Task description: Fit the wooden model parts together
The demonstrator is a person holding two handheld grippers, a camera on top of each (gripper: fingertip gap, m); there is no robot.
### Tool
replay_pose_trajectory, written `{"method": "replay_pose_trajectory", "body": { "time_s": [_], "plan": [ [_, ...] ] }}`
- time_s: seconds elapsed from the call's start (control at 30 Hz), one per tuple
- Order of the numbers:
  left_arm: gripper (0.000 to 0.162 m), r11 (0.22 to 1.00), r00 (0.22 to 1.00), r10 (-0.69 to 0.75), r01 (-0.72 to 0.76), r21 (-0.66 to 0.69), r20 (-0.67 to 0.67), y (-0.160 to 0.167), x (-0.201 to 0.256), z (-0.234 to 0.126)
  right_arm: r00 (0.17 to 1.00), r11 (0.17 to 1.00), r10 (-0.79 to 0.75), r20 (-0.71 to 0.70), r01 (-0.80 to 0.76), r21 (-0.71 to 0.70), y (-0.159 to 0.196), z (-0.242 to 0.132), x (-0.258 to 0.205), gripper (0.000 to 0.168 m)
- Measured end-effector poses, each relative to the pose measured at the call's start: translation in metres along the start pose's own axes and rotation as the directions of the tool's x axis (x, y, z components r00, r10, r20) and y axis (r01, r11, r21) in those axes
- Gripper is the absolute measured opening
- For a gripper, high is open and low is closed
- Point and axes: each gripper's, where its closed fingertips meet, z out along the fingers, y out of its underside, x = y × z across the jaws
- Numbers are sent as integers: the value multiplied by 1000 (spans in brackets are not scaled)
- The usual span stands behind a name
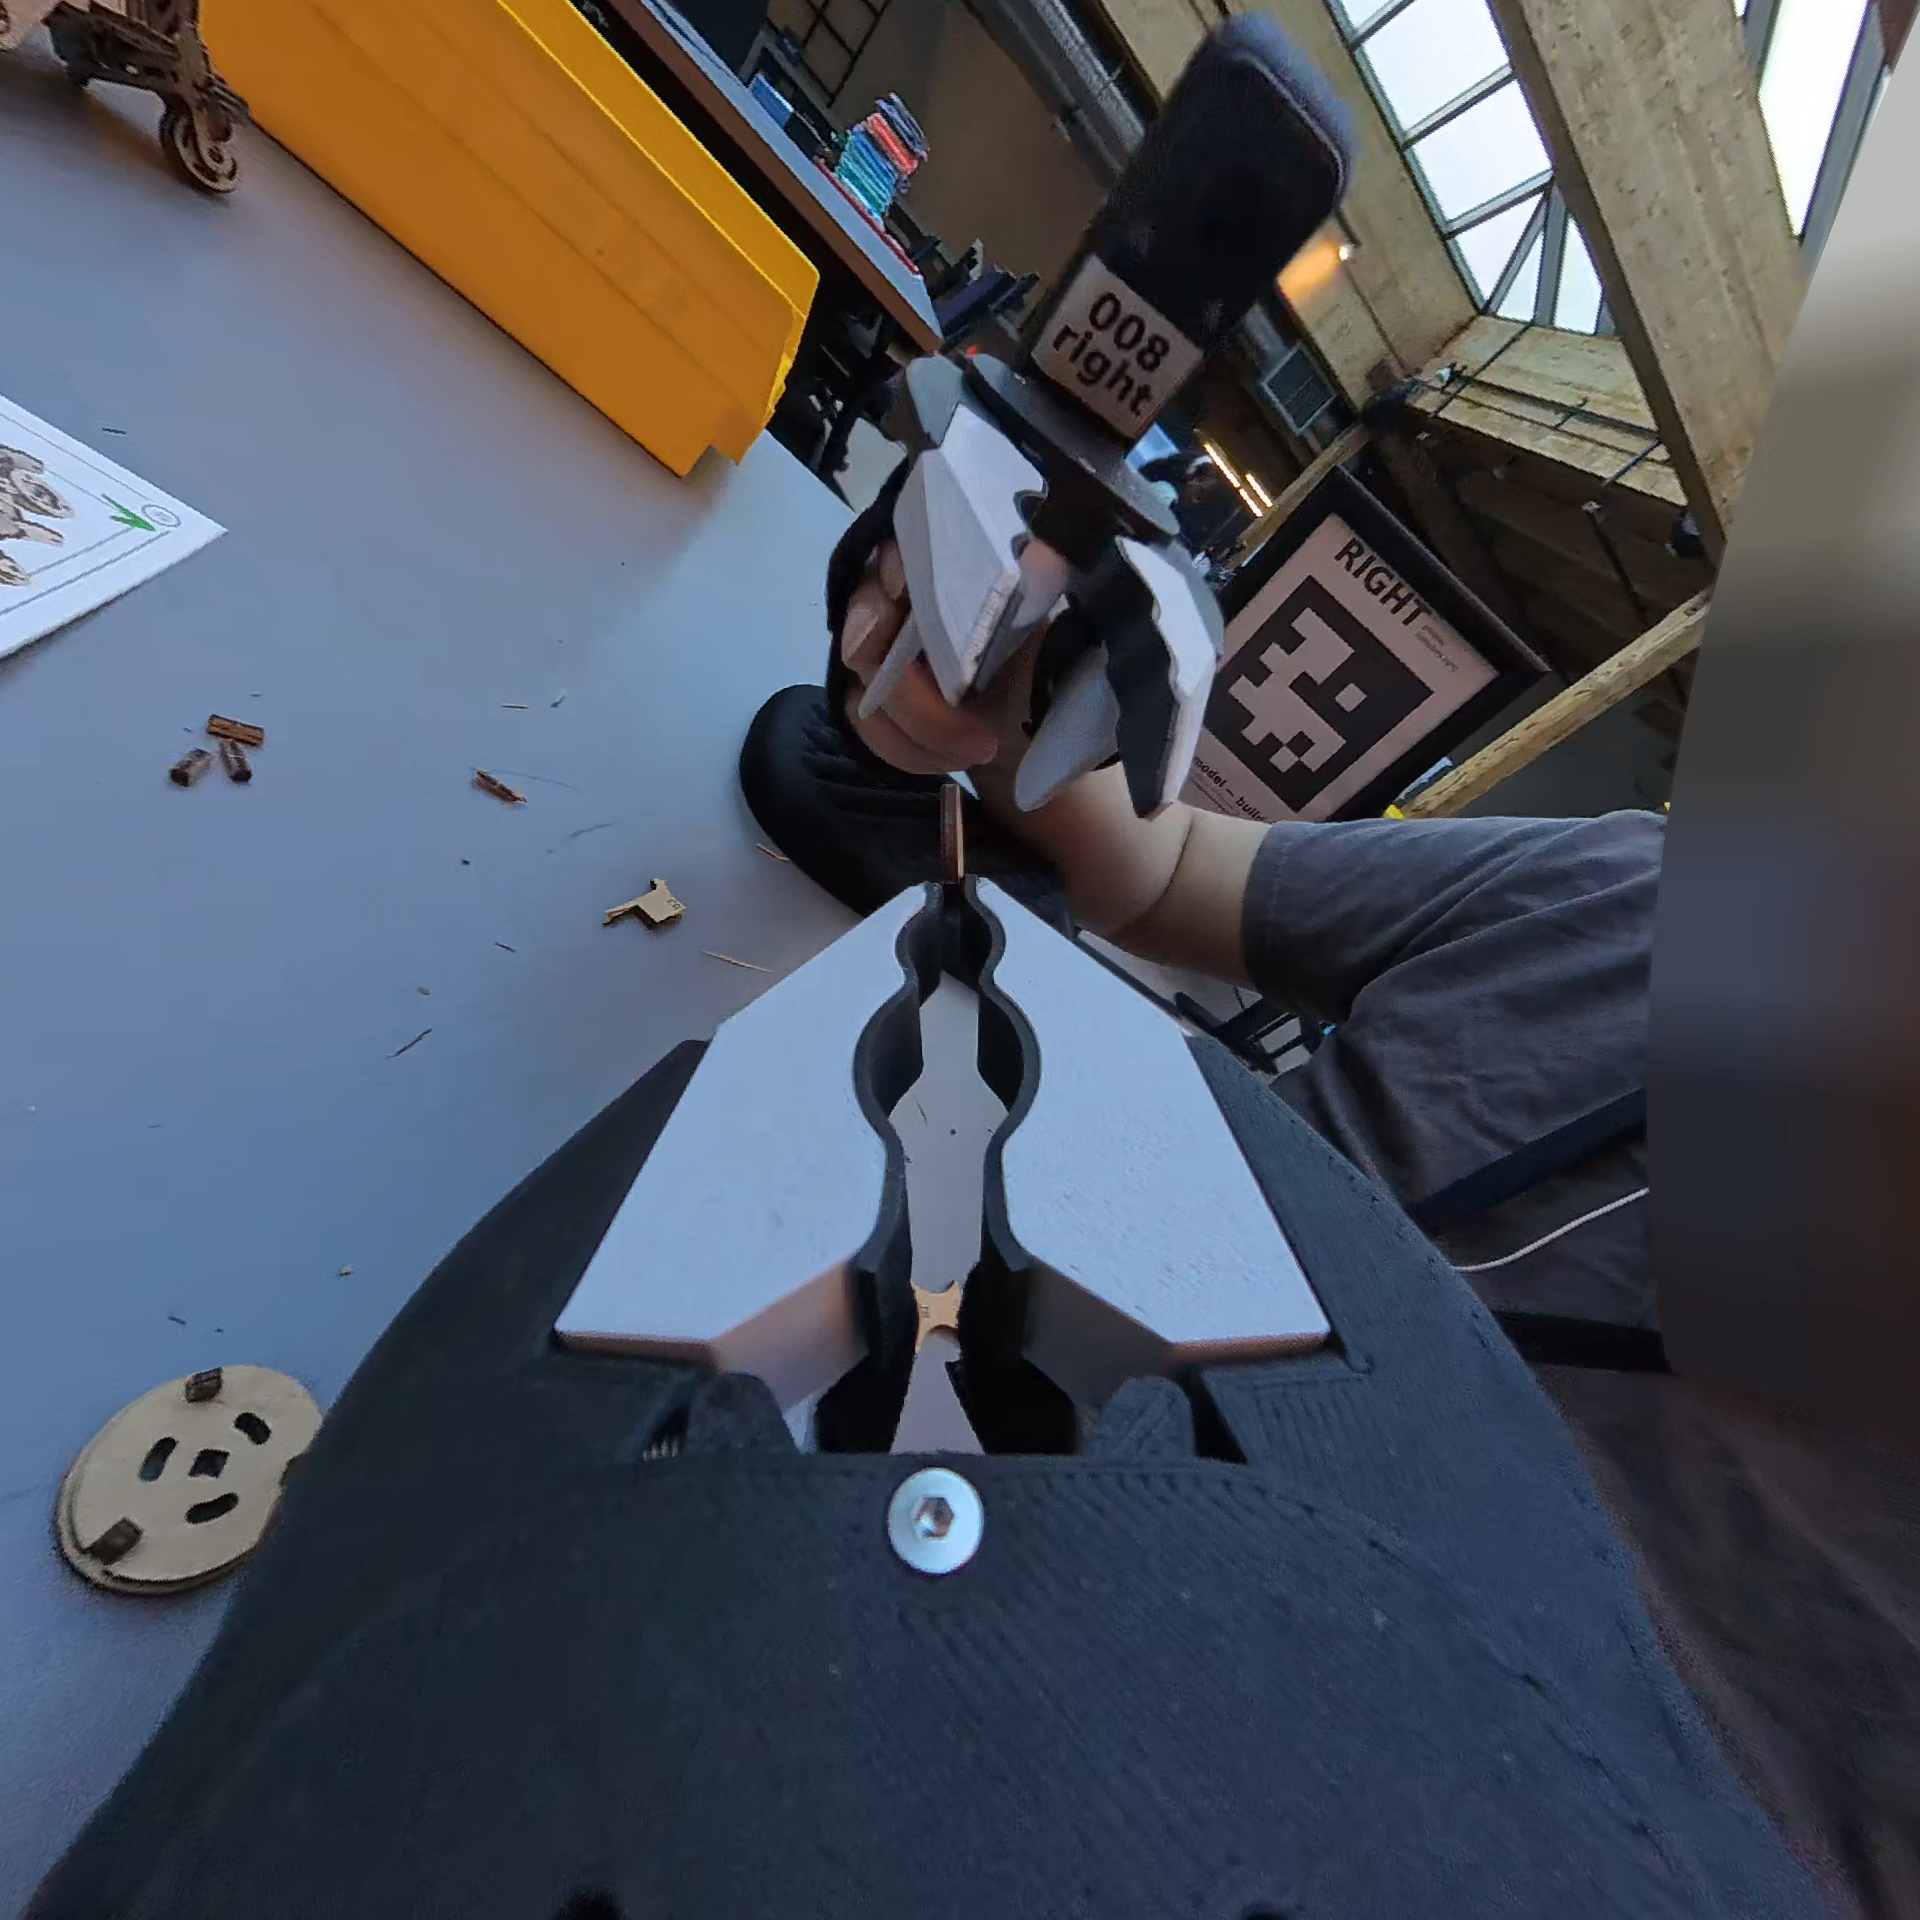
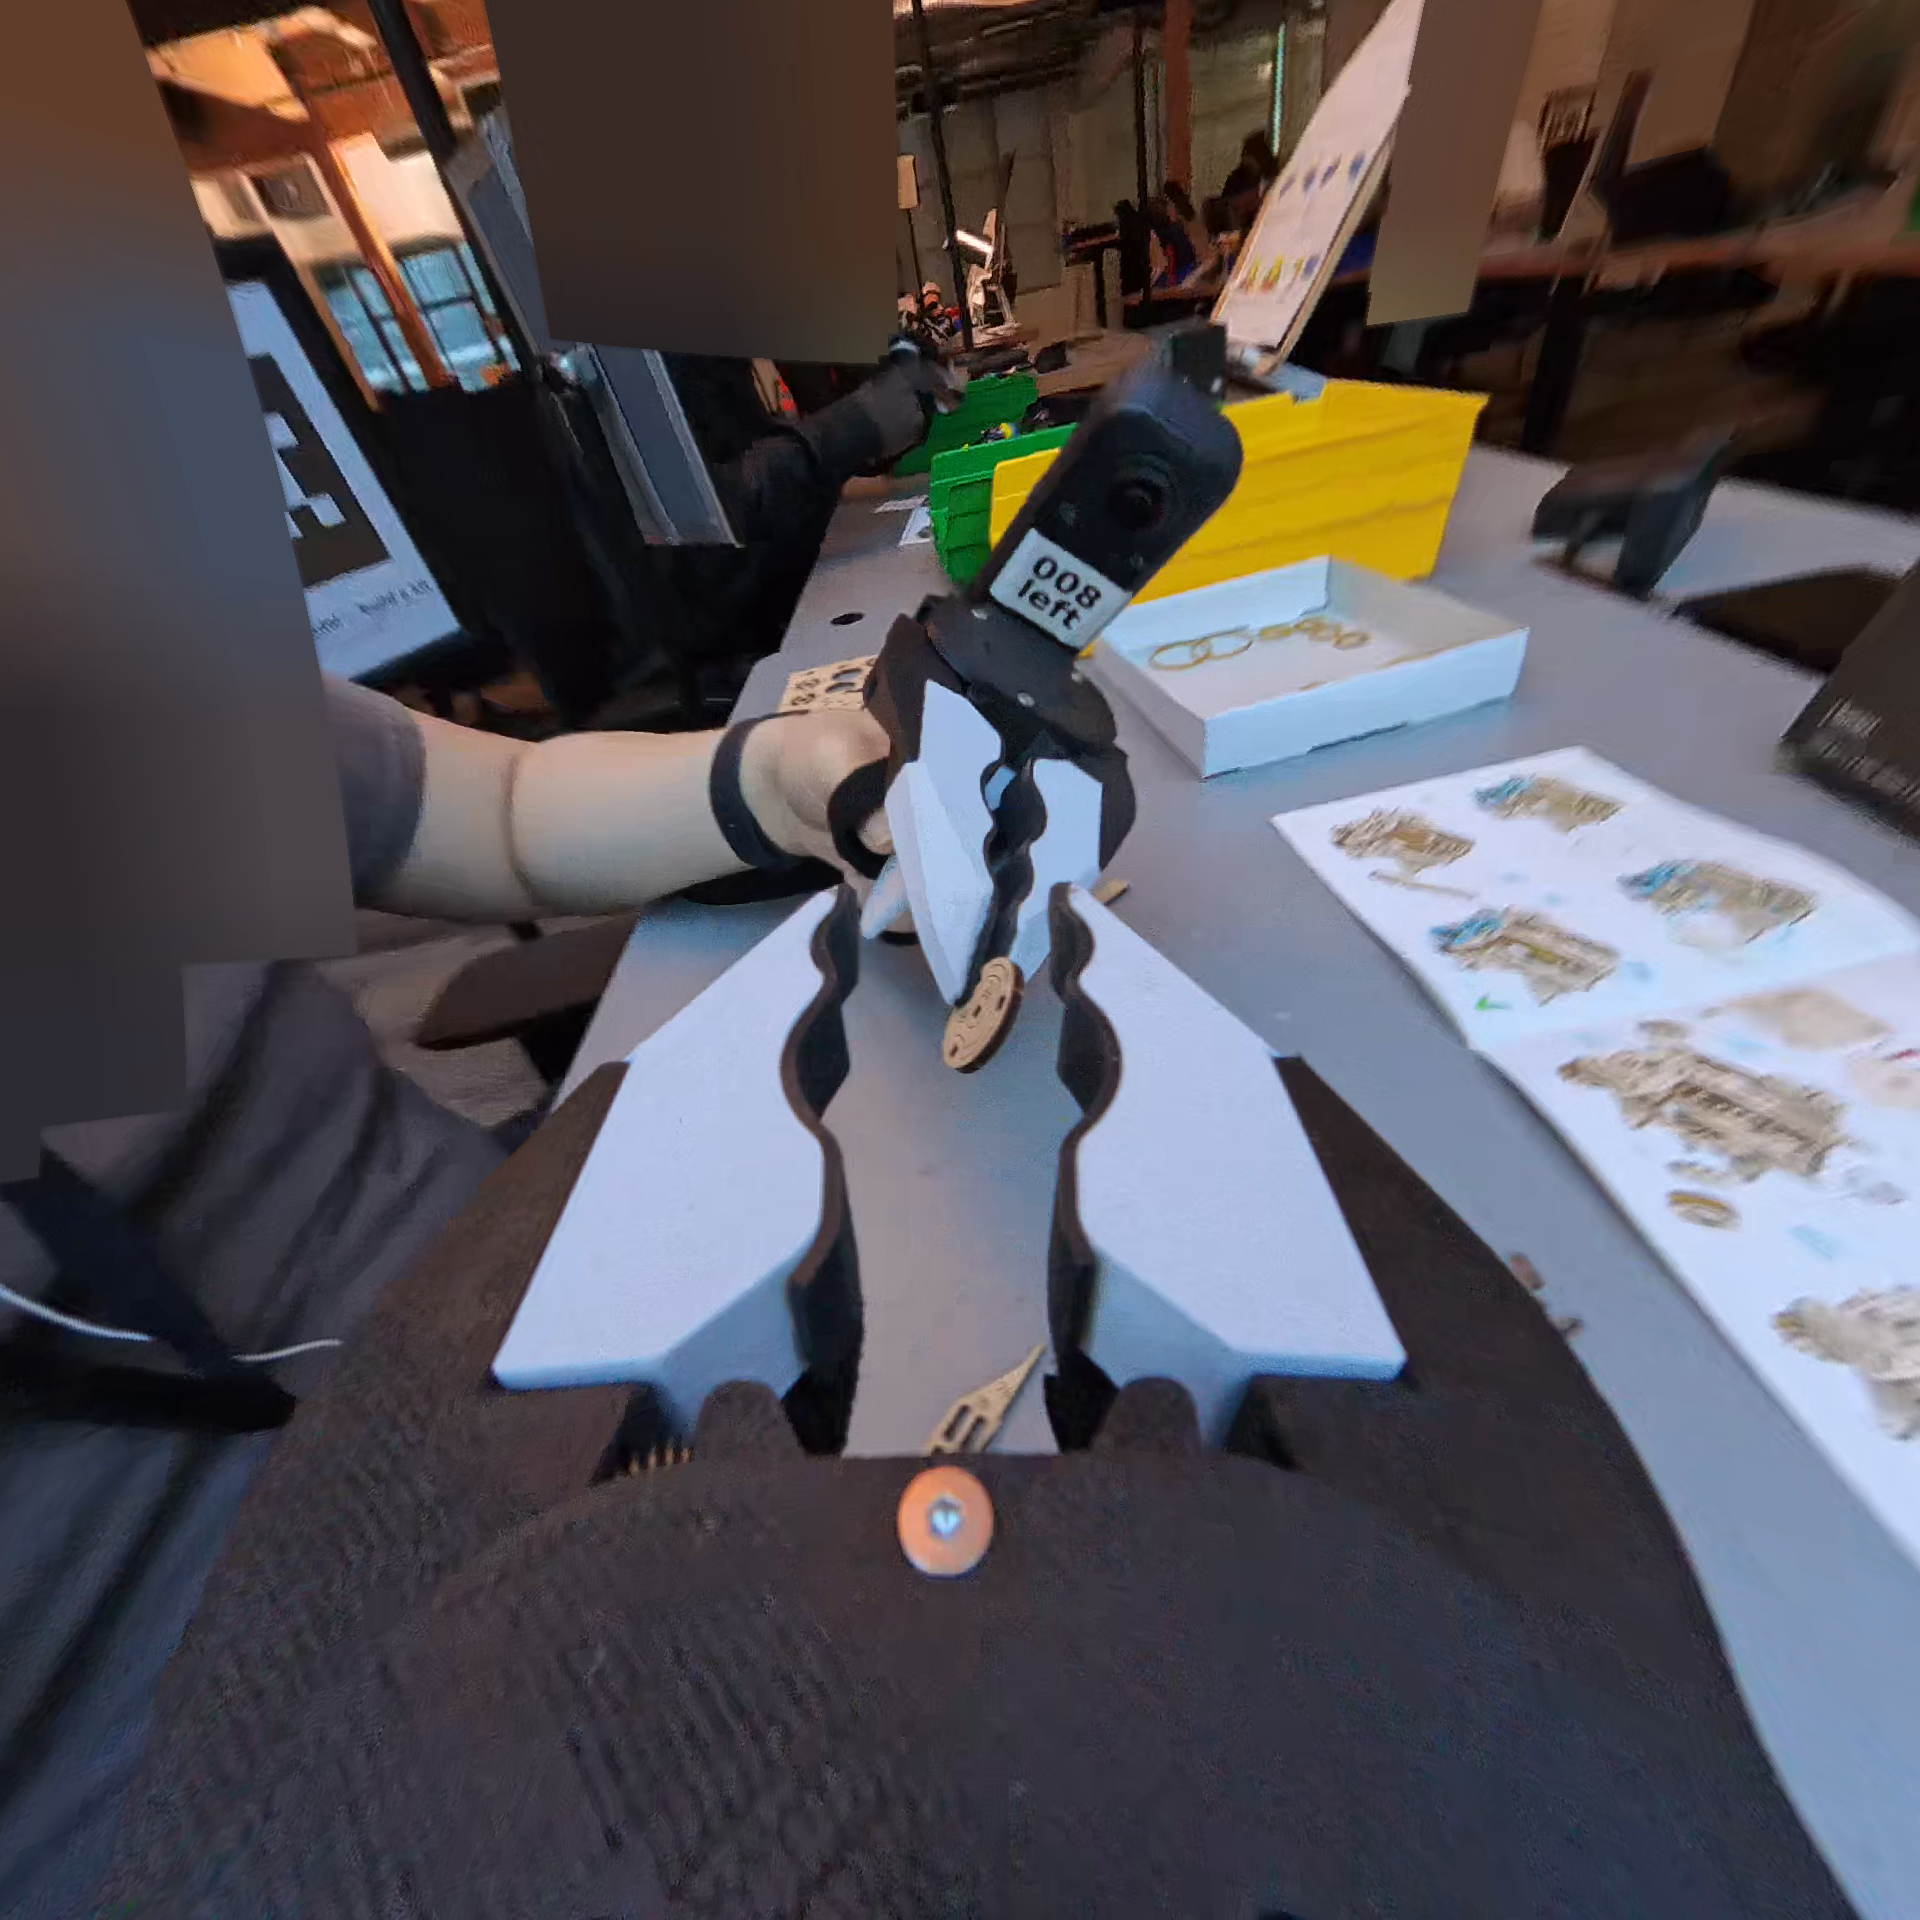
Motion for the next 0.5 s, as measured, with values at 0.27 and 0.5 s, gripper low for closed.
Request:
{"method": "replay_pose_trajectory", "body": {
  "time_s": [0.27, 0.5],
  "plan": [
    [0, 999, 997, 8, -5, -47, 76, 10, -15, 3, 984, 960, 177, -31, -180, -214, 46, 10, 12, 13],
    [1, 997, 996, 20, -13, -74, 92, 13, -17, 3, 974, 945, 227, 7, -218, -242, 55, 6, 14, 6]
  ]
}}
